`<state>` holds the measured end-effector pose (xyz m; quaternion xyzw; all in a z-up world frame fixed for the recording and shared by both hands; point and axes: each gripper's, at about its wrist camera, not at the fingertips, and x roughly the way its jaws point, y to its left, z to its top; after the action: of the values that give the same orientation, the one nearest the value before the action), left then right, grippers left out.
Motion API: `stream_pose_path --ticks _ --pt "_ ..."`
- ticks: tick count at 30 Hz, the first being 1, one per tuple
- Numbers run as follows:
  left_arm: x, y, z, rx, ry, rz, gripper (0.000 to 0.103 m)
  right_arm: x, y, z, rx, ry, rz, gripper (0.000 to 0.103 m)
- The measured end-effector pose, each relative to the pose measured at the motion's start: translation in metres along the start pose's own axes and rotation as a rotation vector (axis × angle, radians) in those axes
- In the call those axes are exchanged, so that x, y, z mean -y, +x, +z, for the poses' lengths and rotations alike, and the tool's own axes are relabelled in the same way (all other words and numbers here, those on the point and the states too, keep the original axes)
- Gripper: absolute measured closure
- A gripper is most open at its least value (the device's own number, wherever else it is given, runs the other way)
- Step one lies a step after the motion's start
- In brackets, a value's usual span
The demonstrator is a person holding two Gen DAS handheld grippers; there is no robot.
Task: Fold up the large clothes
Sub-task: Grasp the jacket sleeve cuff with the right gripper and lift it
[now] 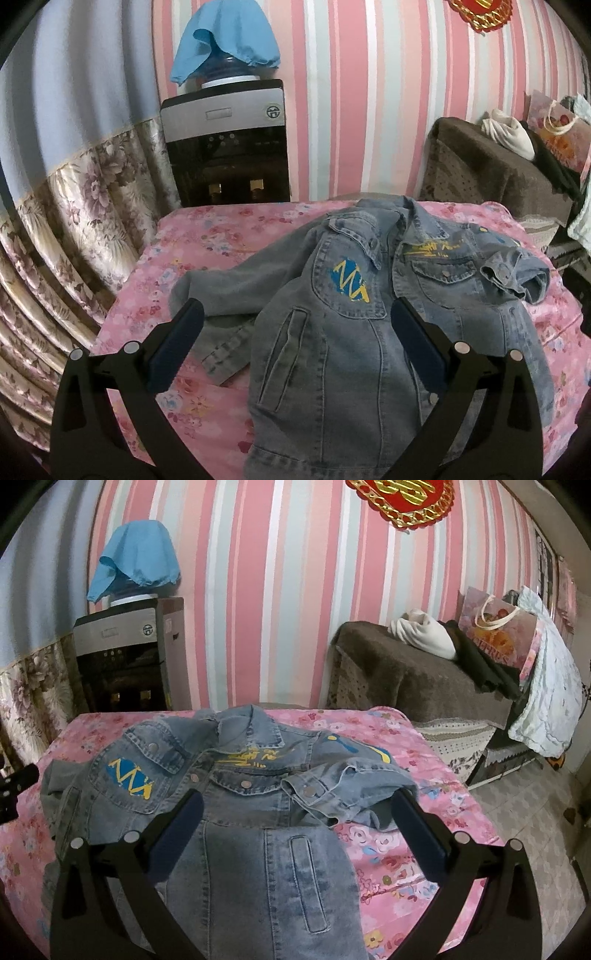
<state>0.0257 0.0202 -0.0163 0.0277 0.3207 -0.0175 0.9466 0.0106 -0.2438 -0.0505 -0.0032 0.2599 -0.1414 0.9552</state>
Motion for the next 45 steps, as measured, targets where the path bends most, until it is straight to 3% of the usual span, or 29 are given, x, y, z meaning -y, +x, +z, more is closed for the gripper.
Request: stream_pose_path --ticks 5,11,14,20,24,31,32,33,35,36,37,41,45 --pt "0.001 0.009 -0.002 0.004 -0.005 -0.040 0.003 0.015 0.027 -0.010 -0.057 0.015 0.066 0.002" --pt "0.003 0.031 0.001 -0.011 -0.001 -0.025 0.003 0.053 0.064 -0.013 -0.105 0.106 0.085 0.002" --pt "0.003 0.042 0.005 -0.016 0.019 -0.027 0.003 0.067 0.080 -0.011 -0.103 0.087 0.070 0.002" --pt "0.010 0.058 0.009 -0.022 0.062 -0.019 0.003 0.062 0.126 -0.012 -0.180 -0.008 0.161 0.003" --pt "0.013 0.062 0.009 -0.024 0.067 -0.030 0.003 0.048 0.162 -0.022 -0.276 -0.083 0.183 0.032" --pt "0.012 0.068 0.007 -0.051 0.069 -0.005 0.003 0.036 0.203 -0.031 -0.362 -0.170 0.150 0.035" --pt "0.011 0.068 0.007 -0.053 0.066 -0.002 0.003 0.037 0.207 -0.030 -0.369 -0.179 0.140 0.039" --pt "0.010 0.068 0.007 -0.054 0.061 -0.002 0.003 0.039 0.213 -0.030 -0.376 -0.179 0.147 0.050" --pt "0.010 0.067 0.008 -0.055 0.055 -0.003 0.003 0.052 0.217 -0.028 -0.384 -0.123 0.197 0.057" --pt "0.010 0.066 0.008 -0.053 0.055 0.001 0.003 0.061 0.214 -0.024 -0.370 -0.083 0.224 0.065" --pt "0.010 0.064 0.009 -0.051 0.056 0.006 0.003 0.073 0.209 -0.018 -0.344 -0.035 0.244 0.088" --pt "0.011 0.062 0.011 -0.049 0.062 0.015 0.003 0.129 0.185 0.007 -0.227 0.110 0.203 0.091" --pt "0.011 0.061 0.014 -0.056 0.057 0.003 0.003 0.215 0.149 0.033 -0.091 0.271 0.081 0.095"
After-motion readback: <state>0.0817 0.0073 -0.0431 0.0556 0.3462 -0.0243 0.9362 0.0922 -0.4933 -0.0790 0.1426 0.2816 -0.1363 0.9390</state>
